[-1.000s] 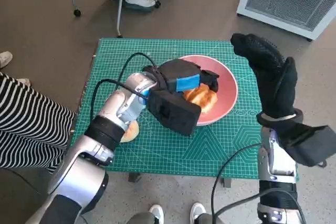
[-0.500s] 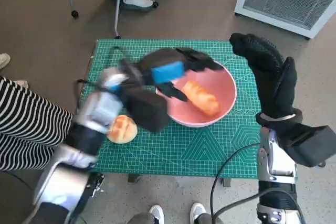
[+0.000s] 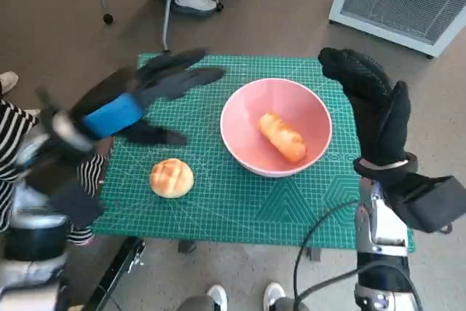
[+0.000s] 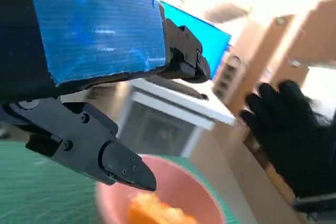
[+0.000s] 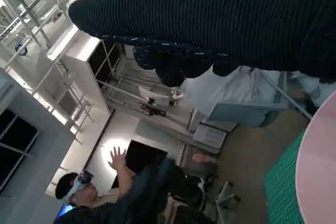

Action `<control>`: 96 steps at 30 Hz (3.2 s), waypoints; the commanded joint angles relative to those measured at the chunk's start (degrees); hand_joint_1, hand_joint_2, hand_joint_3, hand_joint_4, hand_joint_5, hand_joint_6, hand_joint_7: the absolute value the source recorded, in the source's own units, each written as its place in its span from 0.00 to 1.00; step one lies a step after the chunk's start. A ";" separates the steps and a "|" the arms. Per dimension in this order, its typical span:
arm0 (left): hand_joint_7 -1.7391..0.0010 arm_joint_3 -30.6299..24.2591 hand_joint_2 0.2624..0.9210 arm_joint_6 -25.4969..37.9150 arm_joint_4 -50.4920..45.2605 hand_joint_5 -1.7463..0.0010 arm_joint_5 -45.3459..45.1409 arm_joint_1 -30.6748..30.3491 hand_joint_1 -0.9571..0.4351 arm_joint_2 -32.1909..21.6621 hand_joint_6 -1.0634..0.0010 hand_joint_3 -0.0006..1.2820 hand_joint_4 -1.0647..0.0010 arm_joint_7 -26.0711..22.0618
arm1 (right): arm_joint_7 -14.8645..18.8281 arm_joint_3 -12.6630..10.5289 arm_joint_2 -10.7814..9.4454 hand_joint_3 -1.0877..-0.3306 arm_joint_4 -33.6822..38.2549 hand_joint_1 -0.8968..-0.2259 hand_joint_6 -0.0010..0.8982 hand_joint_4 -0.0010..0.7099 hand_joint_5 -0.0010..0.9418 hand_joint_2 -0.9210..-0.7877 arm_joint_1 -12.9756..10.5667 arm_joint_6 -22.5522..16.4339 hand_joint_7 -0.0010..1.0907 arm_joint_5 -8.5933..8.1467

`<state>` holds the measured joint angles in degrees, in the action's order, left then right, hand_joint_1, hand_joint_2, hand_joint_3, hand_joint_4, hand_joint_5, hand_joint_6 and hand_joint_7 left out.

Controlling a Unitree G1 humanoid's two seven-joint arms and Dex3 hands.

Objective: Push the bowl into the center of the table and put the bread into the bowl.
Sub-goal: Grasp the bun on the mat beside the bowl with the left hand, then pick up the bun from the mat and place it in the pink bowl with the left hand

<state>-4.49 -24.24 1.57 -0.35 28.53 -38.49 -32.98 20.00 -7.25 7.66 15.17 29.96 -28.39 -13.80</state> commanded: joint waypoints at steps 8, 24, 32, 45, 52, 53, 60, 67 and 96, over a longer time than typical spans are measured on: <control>0.88 -3.44 0.76 0.76 -3.28 0.99 2.88 -10.02 0.50 -5.46 0.62 0.00 0.73 -4.60 | 0.53 0.34 -0.07 0.47 0.90 0.16 0.05 0.27 0.00 0.00 -0.90 0.11 0.53 -0.16; 0.92 -0.99 0.76 4.21 -1.68 1.00 -1.17 -13.00 0.52 -6.29 0.66 0.00 0.76 -5.99 | 2.56 0.24 0.49 0.45 1.73 0.17 0.02 0.27 0.00 0.00 -1.04 0.15 0.53 -1.12; 0.94 4.05 0.76 5.01 1.88 1.00 -6.84 -11.74 0.54 -3.89 0.66 0.00 0.78 -4.13 | 2.70 -0.03 0.92 0.45 1.04 0.17 0.02 0.27 0.00 0.00 -1.65 0.70 0.54 -1.68; 0.97 11.84 0.79 3.36 16.57 1.00 -13.83 -5.79 0.57 0.46 0.66 0.01 0.78 -1.70 | 1.65 -0.04 0.95 0.46 -0.80 0.17 0.03 0.28 0.01 0.00 -3.05 1.68 0.54 -1.68; 0.98 15.28 0.80 2.91 24.09 0.99 -16.77 -3.13 0.62 2.23 0.66 0.01 0.74 -0.80 | 1.19 -0.12 1.00 0.46 -1.83 0.17 0.04 0.28 0.01 0.00 -3.67 2.26 0.54 -1.61; 0.98 15.68 0.80 2.87 24.89 0.99 -17.31 -2.87 0.63 2.34 0.65 0.01 0.73 -0.53 | 1.14 -0.13 0.99 0.46 -1.92 0.17 0.04 0.28 0.01 0.00 -3.71 2.33 0.54 -1.60; 0.94 18.04 0.84 2.83 28.12 0.96 -21.77 -1.76 0.69 2.31 0.49 0.01 0.56 2.90 | 0.79 -0.18 0.96 0.46 -2.62 0.17 0.04 0.28 0.00 0.00 -4.13 2.76 0.54 -1.53; 0.37 16.72 0.98 -1.01 26.54 0.43 -22.82 -3.40 0.69 1.68 0.49 0.08 0.38 8.91 | 0.46 -0.18 0.87 0.46 -3.06 0.18 0.04 0.28 0.00 0.00 -4.43 3.09 0.54 -1.46; 0.36 7.12 0.98 1.21 2.20 0.33 -11.67 8.96 0.69 9.91 0.39 0.05 0.32 14.93 | 1.48 -0.46 1.32 0.46 -1.38 0.17 0.04 0.28 0.00 0.00 -3.64 2.60 0.54 -2.15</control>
<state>0.99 -24.49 5.32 -11.23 34.47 -31.44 -19.19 20.96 -7.45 8.73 12.77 26.76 -26.18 -15.60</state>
